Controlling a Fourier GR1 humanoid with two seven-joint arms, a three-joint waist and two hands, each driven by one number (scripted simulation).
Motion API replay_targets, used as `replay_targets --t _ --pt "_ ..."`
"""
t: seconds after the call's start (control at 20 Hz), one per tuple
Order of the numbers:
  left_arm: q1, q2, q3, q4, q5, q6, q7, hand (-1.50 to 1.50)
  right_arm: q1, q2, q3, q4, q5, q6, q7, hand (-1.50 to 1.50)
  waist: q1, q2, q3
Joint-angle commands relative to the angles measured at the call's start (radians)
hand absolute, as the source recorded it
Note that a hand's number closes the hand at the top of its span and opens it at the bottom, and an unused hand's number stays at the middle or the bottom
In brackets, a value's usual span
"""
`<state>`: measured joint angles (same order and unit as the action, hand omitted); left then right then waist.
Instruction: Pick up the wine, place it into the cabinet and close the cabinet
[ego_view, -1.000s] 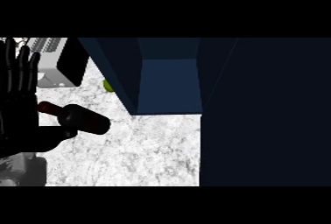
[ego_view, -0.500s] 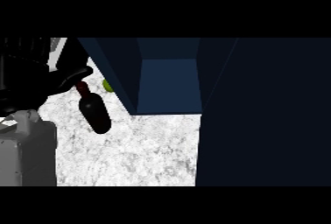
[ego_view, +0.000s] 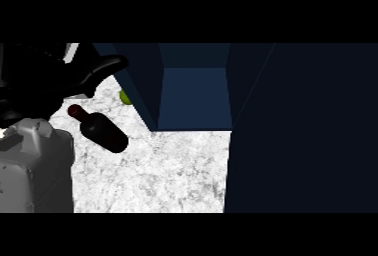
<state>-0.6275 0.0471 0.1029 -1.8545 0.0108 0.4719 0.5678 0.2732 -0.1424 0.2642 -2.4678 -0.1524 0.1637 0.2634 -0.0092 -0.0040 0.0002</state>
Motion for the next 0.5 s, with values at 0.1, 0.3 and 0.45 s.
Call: replay_targets --t 0.1,0.3,0.45 --pt "-0.004 -0.005 -0.048 -0.08 -0.067 0.069 0.111 -1.5 0.079 -0.008 0.045 -0.223 -0.008 -0.029 0.103 -1.5 0.0 -0.002 0.0" --pt "-0.087 0.022 -0.054 -0.08 -0.142 0.122 0.216 -1.5 0.024 -0.014 0.031 -0.235 -0.016 -0.055 0.174 -1.5 0.002 -0.002 0.0" --pt "-0.1 0.006 -0.092 -0.107 -0.2 0.154 0.271 -1.5 0.008 -0.009 0.052 -0.28 -0.002 -0.078 0.211 -1.5 0.001 -0.004 0.0"
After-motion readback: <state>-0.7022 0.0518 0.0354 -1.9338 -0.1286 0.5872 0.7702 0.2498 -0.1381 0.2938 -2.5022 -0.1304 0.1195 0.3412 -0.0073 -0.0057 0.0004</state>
